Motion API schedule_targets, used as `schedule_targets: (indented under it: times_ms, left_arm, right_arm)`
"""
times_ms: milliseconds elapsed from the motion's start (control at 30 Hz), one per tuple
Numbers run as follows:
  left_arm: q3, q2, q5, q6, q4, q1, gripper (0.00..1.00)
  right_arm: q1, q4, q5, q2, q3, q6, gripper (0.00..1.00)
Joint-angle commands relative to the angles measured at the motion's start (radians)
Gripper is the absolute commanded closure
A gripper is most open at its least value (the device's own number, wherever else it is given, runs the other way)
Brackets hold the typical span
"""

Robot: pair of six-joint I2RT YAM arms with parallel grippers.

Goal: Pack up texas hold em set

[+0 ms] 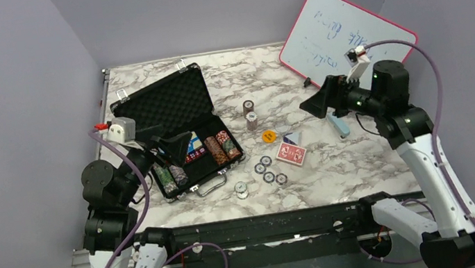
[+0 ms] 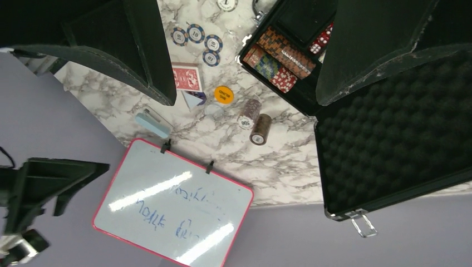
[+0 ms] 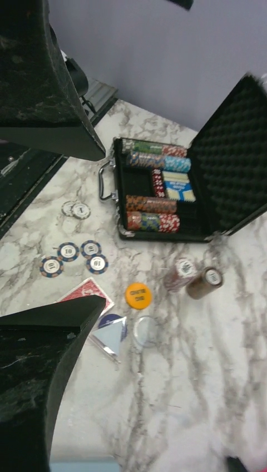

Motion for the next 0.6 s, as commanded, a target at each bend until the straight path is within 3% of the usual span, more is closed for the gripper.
schedule_targets:
  times_ms: [0, 133, 300, 567]
  left_arm:
    - [-0.053, -0.016, 0.107, -0.039, 0.075, 0.007, 0.01]
    - [-0.08, -0.002, 0.125, -0.05, 0.096, 0.008, 0.01]
    - [-0.106, 0.013, 0.136, -0.057, 0.108, 0.008, 0.01]
    - [-0.105, 0.048, 0.14, -0.05, 0.062, 0.008, 0.01]
  right_arm:
    - [-0.005, 0.018, 0.021, 0.07, -0.091, 0.039, 0.07]
    - [0.042, -0.037, 0.25, 0.161, -0.17, 0.031, 0.07]
    - [0.262, -0.048, 0.494, 0.313, -0.209, 0.065, 0.07]
    - [0.366, 0.063, 0.564, 0.5, -0.244, 0.084, 0.05]
